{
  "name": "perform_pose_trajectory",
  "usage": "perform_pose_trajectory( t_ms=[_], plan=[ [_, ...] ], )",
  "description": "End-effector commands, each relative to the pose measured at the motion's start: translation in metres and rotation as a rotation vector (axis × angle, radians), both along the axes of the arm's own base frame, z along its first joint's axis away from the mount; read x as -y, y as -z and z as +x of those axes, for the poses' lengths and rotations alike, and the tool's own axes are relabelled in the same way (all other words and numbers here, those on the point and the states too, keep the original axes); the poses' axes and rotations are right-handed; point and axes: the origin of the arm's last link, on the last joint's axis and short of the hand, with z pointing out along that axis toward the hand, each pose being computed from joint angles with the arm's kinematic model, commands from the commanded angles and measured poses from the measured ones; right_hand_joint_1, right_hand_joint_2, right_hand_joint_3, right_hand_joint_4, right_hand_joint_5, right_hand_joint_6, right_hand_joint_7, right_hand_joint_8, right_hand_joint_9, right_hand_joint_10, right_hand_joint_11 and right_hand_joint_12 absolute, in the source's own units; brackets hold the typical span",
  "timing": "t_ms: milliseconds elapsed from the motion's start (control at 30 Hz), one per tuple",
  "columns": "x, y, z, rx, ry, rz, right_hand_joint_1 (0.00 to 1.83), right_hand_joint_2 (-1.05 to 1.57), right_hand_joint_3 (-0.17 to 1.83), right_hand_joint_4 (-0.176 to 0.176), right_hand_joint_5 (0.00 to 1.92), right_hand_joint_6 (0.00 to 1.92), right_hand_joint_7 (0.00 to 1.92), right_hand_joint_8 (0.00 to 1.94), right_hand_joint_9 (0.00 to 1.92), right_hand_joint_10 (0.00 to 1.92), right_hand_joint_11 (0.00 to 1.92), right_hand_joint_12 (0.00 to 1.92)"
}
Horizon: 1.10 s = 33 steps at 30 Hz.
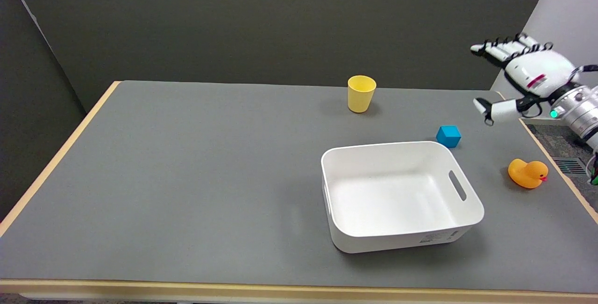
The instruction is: Pick up the blue cube.
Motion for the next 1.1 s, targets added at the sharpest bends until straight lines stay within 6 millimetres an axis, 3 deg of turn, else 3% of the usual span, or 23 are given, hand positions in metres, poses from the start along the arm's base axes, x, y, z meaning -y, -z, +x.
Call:
perform_pose_trajectory(
  t_ms=[33, 233, 467, 800, 1100],
  plan=[
    [0.011, -0.029, -0.063, -0.107, 0.340, -0.113, 0.62, 0.59, 0.99, 0.035, 0.06, 0.13, 0.09, 0.30, 0.11, 0.64, 0.00, 1.01],
    [0.014, -0.026, -0.067, -0.110, 0.354, -0.100, 0.58, 0.56, 0.96, 0.026, 0.02, 0.12, 0.08, 0.29, 0.09, 0.62, 0.00, 1.01],
    [0.017, -0.020, -0.066, -0.109, 0.344, -0.078, 0.57, 0.56, 0.96, -0.010, 0.04, 0.19, 0.14, 0.33, 0.12, 0.64, 0.00, 1.01],
    [0.036, -0.009, -0.077, -0.097, 0.351, -0.044, 0.54, 0.58, 0.98, -0.001, 0.07, 0.30, 0.19, 0.39, 0.15, 0.66, 0.00, 0.98],
    [0.038, -0.006, -0.087, -0.066, 0.351, -0.048, 0.52, 0.57, 0.98, 0.003, 0.07, 0.27, 0.19, 0.40, 0.15, 0.65, 0.00, 0.98]
  ],
)
